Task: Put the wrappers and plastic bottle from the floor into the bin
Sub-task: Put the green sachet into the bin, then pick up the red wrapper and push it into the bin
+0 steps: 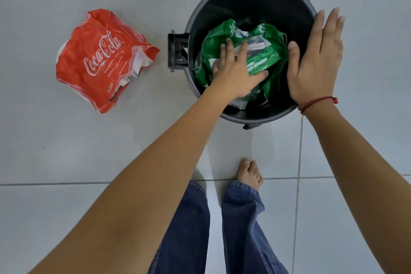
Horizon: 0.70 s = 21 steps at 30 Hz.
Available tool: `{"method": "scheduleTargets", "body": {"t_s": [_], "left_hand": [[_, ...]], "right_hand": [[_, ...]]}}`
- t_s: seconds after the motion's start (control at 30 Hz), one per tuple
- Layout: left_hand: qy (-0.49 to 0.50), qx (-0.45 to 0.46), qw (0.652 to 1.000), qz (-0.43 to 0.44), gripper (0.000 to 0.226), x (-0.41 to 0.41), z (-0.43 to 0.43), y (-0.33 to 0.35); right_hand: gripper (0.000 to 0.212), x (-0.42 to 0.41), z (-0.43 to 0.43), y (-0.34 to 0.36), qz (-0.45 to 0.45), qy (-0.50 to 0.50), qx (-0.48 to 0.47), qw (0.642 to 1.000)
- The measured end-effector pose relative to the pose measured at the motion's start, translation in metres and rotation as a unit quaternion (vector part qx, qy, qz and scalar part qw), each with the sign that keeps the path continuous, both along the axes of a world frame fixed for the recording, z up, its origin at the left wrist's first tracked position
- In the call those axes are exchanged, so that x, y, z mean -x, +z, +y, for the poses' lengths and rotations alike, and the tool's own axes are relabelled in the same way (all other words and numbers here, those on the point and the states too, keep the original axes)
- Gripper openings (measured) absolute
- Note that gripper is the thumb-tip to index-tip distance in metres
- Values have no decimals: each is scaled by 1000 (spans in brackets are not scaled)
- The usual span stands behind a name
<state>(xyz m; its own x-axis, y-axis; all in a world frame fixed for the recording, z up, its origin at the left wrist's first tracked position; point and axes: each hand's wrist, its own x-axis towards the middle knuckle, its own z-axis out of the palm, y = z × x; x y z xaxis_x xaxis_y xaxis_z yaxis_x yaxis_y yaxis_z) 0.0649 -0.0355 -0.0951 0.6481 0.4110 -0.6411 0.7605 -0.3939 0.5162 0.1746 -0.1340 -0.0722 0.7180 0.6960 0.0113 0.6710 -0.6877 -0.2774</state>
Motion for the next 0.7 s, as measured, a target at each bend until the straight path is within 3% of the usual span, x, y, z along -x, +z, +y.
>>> {"method": "scheduleTargets", "body": {"t_s": [0.07, 0.17, 0.2, 0.23, 0.27, 0.3, 0.33, 0.43, 0.5, 0.53, 0.6, 0.67, 0.7], "left_hand": [[60, -45, 987, -139, 77, 12, 15, 30], [187, -213, 900, -331, 49, 48, 39, 50], [215, -245, 889, -320, 48, 71, 28, 31], [262, -221, 918, -202, 56, 100, 0, 1], [275, -113, 954, -29, 70, 135, -41, -22], [163, -36, 978, 124, 78, 170, -74, -50], [82, -5, 982, 170, 71, 205, -91, -93], [16, 69, 978, 198, 53, 258, -111, -155], [16, -60, 989, 133, 58, 227, -85, -114], [94, -168, 976, 100, 63, 214, -56, -101], [145, -170, 969, 107, 61, 201, 4, -68], [262, -217, 930, 139, 46, 210, 63, -69], [249, -239, 926, 151, 42, 219, 70, -74]], "right_hand": [[60, 0, -1, 1, 4, 1, 2, 1000], [59, 1, -1, 0, 7, 0, -1, 1000], [59, 1, -1, 0, 7, 1, -4, 1000], [59, 1, 0, -1, 9, 2, -8, 1000], [59, 0, -1, 0, 10, 2, -10, 1000], [59, 0, -1, 0, 11, 3, -12, 1000], [59, 0, -1, -1, 11, 5, -16, 1000], [59, 0, -2, -1, 10, 10, -24, 1000], [59, -1, -3, -3, 11, 8, -28, 1000], [59, -1, -2, -3, 12, 6, -29, 1000], [59, -1, -2, -3, 8, 7, -30, 1000], [59, -2, -2, -4, 7, 4, -29, 1000], [59, -2, -2, -4, 7, 3, -28, 1000]]}}
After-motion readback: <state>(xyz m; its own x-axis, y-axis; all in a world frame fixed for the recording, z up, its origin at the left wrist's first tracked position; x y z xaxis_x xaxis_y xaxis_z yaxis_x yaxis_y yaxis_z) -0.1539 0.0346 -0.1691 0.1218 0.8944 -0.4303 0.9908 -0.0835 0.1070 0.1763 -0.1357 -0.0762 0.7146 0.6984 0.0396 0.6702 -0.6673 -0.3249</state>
